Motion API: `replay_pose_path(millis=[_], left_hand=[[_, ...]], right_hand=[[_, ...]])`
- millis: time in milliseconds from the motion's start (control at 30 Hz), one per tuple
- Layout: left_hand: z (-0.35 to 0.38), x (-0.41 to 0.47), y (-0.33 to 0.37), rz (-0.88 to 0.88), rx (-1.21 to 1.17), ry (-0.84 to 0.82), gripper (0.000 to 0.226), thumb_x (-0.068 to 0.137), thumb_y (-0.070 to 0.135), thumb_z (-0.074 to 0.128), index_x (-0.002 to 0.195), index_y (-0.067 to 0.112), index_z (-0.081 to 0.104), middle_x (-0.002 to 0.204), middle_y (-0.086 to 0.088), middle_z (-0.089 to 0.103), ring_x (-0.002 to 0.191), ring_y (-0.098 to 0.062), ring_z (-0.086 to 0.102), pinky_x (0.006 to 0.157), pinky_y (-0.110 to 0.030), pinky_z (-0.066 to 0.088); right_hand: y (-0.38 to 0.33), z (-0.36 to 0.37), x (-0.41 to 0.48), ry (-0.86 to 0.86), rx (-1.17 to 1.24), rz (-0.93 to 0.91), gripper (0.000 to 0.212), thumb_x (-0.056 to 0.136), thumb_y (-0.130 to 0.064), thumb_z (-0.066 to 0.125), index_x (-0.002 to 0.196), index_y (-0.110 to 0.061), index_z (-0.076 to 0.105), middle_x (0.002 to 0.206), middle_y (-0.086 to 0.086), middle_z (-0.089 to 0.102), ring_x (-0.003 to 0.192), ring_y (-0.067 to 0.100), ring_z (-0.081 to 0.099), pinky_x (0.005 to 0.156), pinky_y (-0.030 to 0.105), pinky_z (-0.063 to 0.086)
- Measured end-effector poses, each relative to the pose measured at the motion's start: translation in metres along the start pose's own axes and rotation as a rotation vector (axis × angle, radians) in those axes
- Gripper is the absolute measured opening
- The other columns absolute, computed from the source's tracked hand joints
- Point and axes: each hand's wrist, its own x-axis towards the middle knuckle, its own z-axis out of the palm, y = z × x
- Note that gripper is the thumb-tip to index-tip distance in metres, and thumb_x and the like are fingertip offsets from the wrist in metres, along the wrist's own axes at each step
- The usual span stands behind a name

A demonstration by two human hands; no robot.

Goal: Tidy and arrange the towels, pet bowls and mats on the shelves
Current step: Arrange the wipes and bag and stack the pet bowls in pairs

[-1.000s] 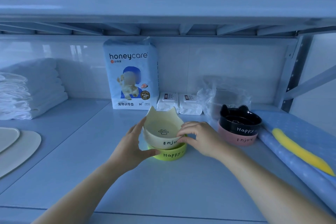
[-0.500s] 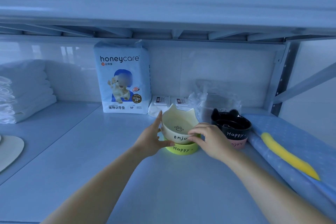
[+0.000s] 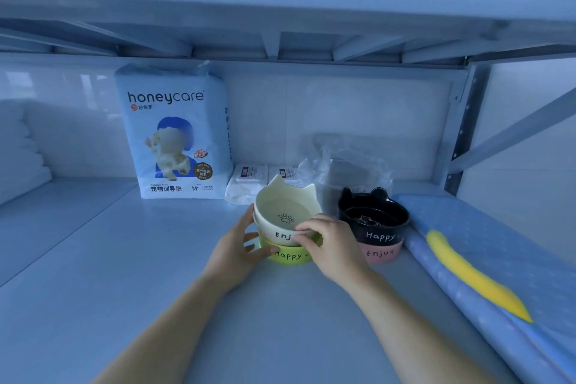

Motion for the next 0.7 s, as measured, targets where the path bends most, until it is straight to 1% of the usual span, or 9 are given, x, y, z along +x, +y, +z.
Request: replay_pose_path(millis=[67,167,267,333,400,467,500,600,700], left_hand=[[0.002,0.001,0.000,0.004,0.025,0.013,0.096,0.072,0.019,0.079,0.144,0.038,0.018,0.129,0.018,0.046,0.111,-0.005,0.052,0.088,-0.019,0.043],[0.004,0.002,0.000,0.010,0.056,0.032,0.097,0.070,0.020,0.080,0.143,0.039,0.019,0.126,0.016,0.048,0.107,-0.001,0.053,0.080,-0.013,0.043],[0.003,0.001,0.001,0.011,0.058,0.049,0.096,0.069,0.019,0.081,0.138,0.045,0.020,0.121,0.019,0.049,0.102,0.003,0.053,0.077,-0.011,0.044],[0.003,0.002,0.001,0.019,0.060,0.045,0.095,0.069,0.018,0.081,0.138,0.045,0.022,0.122,0.018,0.049,0.104,0.002,0.054,0.078,-0.013,0.044],[0.003,0.002,0.001,0.017,0.053,0.041,0.097,0.069,0.018,0.081,0.142,0.042,0.021,0.122,0.016,0.051,0.106,0.000,0.054,0.082,-0.015,0.043],[0.003,0.002,0.000,0.015,0.046,0.040,0.098,0.070,0.017,0.081,0.142,0.043,0.019,0.121,0.014,0.054,0.110,-0.003,0.054,0.087,-0.019,0.044],[0.003,0.002,0.000,0.017,0.046,0.039,0.098,0.070,0.017,0.081,0.141,0.045,0.019,0.121,0.014,0.054,0.111,-0.004,0.053,0.090,-0.021,0.044],[0.001,0.001,0.005,0.038,0.076,0.027,0.096,0.070,0.018,0.081,0.133,0.054,0.019,0.120,0.019,0.051,0.109,-0.004,0.053,0.089,-0.020,0.044],[0.000,0.001,0.009,0.030,0.083,0.026,0.095,0.069,0.019,0.081,0.128,0.058,0.019,0.116,0.023,0.047,0.105,-0.005,0.054,0.085,-0.018,0.043]], right_hand=[[0.000,0.001,-0.001,0.005,-0.004,-0.015,0.011,0.081,-0.025,0.070,0.087,-0.015,0.072,0.084,-0.007,0.066,0.077,0.004,0.055,0.072,0.012,0.039],[0.000,0.001,0.000,0.014,-0.019,-0.020,0.012,0.081,-0.026,0.069,0.087,-0.016,0.072,0.084,-0.007,0.067,0.078,0.006,0.056,0.071,0.014,0.039],[0.001,0.001,0.001,0.018,-0.029,-0.021,0.014,0.081,-0.027,0.069,0.089,-0.017,0.072,0.085,-0.007,0.067,0.079,0.007,0.056,0.071,0.014,0.036],[0.001,0.002,0.001,0.027,-0.043,-0.026,0.017,0.082,-0.030,0.069,0.093,-0.017,0.073,0.089,-0.006,0.070,0.085,0.010,0.060,0.074,0.016,0.039],[0.001,0.002,0.000,0.017,-0.048,-0.015,0.020,0.083,-0.033,0.067,0.092,-0.016,0.073,0.089,-0.003,0.072,0.087,0.013,0.062,0.077,0.023,0.046],[0.002,0.002,-0.004,-0.009,-0.052,-0.012,0.022,0.085,-0.034,0.064,0.083,-0.013,0.071,0.079,0.002,0.070,0.078,0.017,0.060,0.072,0.033,0.049],[0.002,0.001,-0.005,-0.020,-0.051,-0.006,0.023,0.085,-0.035,0.064,0.081,-0.013,0.070,0.076,0.002,0.069,0.075,0.017,0.059,0.070,0.036,0.048],[0.001,-0.001,-0.009,-0.049,-0.044,0.011,0.016,0.082,-0.031,0.068,0.086,-0.016,0.071,0.082,-0.001,0.070,0.079,0.015,0.059,0.071,0.034,0.047],[0.001,-0.002,-0.010,-0.067,-0.041,0.005,0.014,0.079,-0.023,0.072,0.091,-0.017,0.071,0.086,-0.003,0.069,0.083,0.014,0.059,0.074,0.031,0.047]])
